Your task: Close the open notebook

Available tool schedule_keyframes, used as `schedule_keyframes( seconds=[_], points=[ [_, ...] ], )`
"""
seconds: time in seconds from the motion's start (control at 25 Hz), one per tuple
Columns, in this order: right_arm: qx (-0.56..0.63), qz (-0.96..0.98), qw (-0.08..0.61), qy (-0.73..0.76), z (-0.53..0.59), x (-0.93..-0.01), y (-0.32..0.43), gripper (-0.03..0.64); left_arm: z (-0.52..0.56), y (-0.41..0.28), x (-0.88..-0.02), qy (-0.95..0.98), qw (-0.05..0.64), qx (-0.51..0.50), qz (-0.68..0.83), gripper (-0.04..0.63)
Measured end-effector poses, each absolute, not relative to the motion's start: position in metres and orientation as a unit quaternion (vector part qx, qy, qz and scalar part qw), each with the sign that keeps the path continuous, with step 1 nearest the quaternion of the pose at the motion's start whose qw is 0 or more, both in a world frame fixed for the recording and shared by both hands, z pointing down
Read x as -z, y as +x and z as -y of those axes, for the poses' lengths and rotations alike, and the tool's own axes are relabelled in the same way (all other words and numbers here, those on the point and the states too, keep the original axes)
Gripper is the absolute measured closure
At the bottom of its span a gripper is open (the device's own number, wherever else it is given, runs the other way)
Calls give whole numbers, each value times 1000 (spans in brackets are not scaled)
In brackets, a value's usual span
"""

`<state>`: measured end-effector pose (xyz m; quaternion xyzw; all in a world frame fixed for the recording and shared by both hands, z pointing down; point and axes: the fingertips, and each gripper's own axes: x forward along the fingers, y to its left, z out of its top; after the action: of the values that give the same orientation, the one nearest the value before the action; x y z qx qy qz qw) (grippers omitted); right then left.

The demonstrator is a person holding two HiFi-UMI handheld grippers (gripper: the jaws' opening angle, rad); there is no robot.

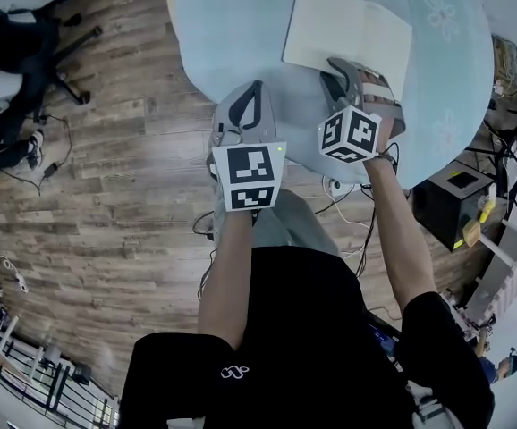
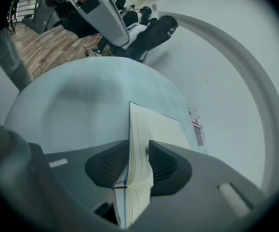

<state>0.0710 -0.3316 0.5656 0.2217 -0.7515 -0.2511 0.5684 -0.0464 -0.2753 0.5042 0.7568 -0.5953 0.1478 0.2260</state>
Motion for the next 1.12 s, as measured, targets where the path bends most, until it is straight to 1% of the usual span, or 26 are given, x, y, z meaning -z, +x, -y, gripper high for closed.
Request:
schedule_keyframes(
  seconds=[0.16, 0.32, 0.56, 1.12],
  points=[
    [264, 741, 578, 217, 329, -572, 68, 512, 276, -47, -503, 759, 225, -148, 593, 592],
    [238, 757, 559, 240, 327, -572, 68, 560, 275, -44, -503, 762, 224, -148, 590, 592],
    [182, 787, 522, 276, 328, -565, 69, 571, 272, -38, -503, 765, 224, -149, 585, 592],
    [37, 841, 384, 380, 326, -535, 88, 586, 258, -23, -498, 774, 214, -168, 572, 592]
  ],
)
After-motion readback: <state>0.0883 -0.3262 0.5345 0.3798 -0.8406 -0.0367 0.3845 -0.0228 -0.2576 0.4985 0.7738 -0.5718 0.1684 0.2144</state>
